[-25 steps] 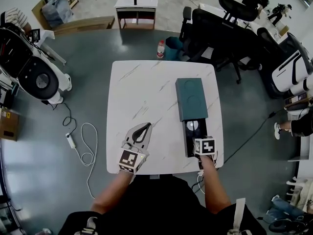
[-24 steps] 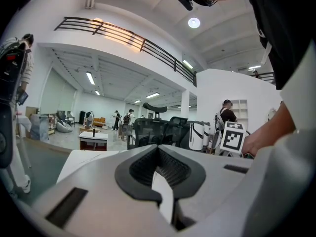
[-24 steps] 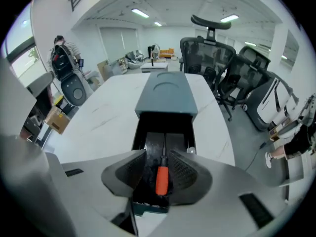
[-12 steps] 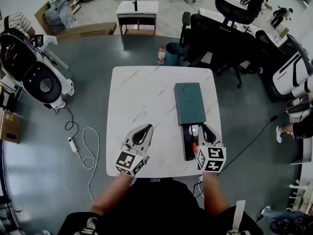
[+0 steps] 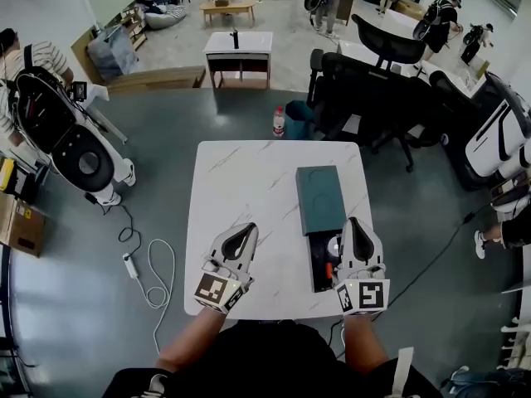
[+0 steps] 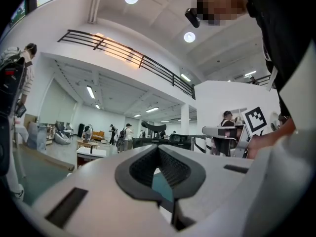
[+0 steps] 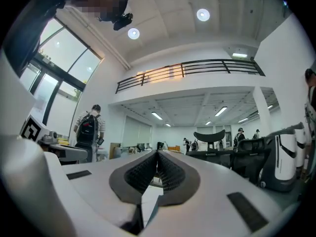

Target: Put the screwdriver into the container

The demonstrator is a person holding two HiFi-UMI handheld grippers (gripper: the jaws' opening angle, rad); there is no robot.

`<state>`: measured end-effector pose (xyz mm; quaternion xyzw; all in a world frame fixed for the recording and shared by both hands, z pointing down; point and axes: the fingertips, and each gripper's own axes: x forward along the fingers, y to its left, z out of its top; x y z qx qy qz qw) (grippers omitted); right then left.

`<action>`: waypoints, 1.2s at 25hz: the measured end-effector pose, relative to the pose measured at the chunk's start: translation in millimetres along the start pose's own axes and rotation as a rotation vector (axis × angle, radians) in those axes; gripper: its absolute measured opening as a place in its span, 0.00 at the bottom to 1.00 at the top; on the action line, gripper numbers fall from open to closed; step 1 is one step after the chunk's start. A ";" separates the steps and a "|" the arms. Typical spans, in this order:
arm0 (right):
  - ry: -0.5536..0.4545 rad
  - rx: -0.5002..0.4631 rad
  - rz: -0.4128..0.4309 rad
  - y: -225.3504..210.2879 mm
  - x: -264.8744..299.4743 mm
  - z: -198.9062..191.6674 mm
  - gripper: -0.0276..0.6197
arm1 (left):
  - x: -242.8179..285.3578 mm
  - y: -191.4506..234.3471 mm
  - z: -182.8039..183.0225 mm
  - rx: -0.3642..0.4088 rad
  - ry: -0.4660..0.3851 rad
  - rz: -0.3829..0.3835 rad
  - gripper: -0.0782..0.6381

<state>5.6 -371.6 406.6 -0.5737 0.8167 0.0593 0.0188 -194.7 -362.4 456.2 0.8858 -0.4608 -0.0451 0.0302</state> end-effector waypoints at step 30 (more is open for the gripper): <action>-0.047 -0.048 0.093 10.1 9.3 23.1 0.08 | 0.4 -9.0 21.4 0.081 0.015 0.055 0.12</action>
